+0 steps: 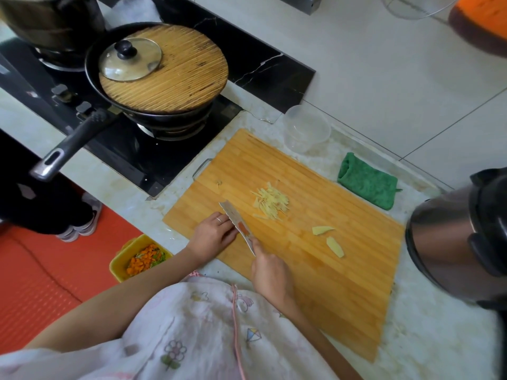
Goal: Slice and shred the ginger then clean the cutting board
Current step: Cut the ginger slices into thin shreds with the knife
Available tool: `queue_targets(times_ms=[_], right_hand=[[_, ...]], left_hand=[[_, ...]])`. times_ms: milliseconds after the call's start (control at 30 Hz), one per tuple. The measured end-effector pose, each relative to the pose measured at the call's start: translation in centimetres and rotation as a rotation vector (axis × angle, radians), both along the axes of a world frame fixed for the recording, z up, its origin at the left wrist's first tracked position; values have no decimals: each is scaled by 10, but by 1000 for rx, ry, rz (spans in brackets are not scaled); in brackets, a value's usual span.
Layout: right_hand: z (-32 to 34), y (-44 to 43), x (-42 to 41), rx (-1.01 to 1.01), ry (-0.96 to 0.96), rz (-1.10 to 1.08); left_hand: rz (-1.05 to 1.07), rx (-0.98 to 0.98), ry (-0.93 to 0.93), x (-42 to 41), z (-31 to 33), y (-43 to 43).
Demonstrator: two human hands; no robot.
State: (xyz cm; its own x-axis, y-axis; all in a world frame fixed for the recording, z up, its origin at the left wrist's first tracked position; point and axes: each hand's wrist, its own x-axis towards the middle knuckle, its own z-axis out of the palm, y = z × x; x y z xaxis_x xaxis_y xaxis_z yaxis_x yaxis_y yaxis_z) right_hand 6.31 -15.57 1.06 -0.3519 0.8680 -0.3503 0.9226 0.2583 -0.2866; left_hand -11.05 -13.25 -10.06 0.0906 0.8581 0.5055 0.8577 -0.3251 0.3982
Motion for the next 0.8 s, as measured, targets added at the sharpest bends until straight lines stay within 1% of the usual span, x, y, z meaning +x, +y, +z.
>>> queue_targets(times_ms=[200,400,533,733,800], right_hand=[[3,0,0,0,-5,-6],[0,23,-28,71,-77,11],[4,16,-16,60,-71,56],[6,11,-10,41,-34,46],[1,13,-14,49,-56,29]], left_hand=[[23,-14,-26,1,2,-1],[28,-26,-45,2,-1,-2],[60,-2,-57,-1,2,-2],[61,-6,-85,0,0,-2],[61,-20,-69,2,0,-2]])
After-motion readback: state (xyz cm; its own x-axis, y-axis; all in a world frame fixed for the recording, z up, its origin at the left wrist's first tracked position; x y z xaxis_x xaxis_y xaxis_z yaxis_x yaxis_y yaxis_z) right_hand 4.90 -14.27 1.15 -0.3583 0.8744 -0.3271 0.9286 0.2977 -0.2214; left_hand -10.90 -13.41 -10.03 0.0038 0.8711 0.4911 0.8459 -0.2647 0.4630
